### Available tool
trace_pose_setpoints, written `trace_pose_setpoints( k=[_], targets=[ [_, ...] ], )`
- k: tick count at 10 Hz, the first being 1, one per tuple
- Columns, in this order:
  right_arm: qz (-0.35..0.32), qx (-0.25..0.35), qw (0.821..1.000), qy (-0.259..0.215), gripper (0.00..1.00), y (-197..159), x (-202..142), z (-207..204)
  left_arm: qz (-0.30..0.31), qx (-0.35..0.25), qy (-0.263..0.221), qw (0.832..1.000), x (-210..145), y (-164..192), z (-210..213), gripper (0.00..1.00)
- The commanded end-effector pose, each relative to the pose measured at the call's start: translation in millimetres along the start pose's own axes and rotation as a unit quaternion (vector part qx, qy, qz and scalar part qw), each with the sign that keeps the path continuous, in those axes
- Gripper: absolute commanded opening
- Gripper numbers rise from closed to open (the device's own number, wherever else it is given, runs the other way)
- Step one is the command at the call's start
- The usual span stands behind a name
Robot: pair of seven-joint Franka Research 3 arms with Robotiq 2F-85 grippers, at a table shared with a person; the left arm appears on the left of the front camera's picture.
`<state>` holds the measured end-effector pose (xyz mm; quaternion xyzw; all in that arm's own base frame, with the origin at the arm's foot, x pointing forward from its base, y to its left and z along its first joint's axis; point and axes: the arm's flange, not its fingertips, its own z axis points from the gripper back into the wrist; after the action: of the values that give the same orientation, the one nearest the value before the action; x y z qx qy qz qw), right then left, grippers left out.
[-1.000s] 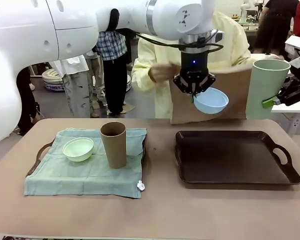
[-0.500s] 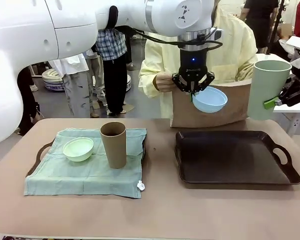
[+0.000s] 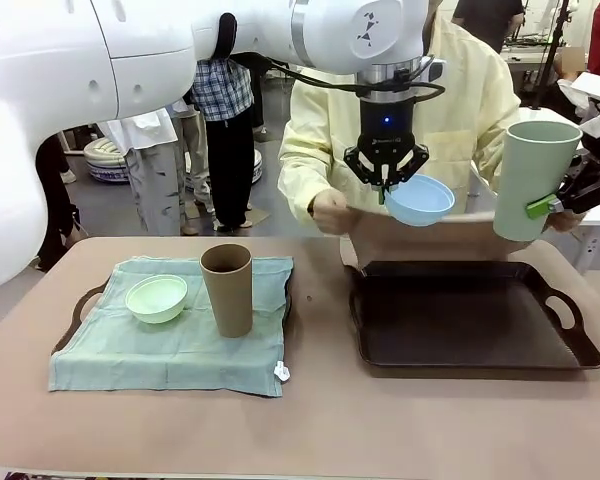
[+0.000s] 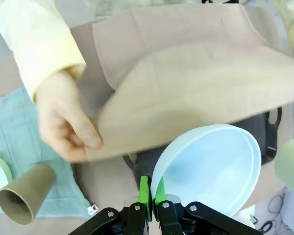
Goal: Set up a tray with a mat and arrange the tableware.
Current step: Place the Picnic Bowl and Reusable plastic cup back onto the Handle tray in front of the human's position.
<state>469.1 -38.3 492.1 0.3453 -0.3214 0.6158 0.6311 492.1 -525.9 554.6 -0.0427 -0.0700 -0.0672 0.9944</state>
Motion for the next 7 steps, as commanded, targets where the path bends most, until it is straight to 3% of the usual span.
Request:
trace_pose_setpoints(
  k=[1, 7],
  targets=[
    [0.000, -0.003, 1.000, -0.005, 0.23, -0.7, 1.9, -0.4, -0.004, -0.003, -0.006, 1.000, -0.8, -0.9, 2.0, 0.00],
    [0.000, -0.003, 1.000, -0.005, 0.23, -0.7, 1.9, -0.4, -0.004, -0.003, -0.006, 1.000, -0.8, -0.9, 2.0, 0.00]
  ],
)
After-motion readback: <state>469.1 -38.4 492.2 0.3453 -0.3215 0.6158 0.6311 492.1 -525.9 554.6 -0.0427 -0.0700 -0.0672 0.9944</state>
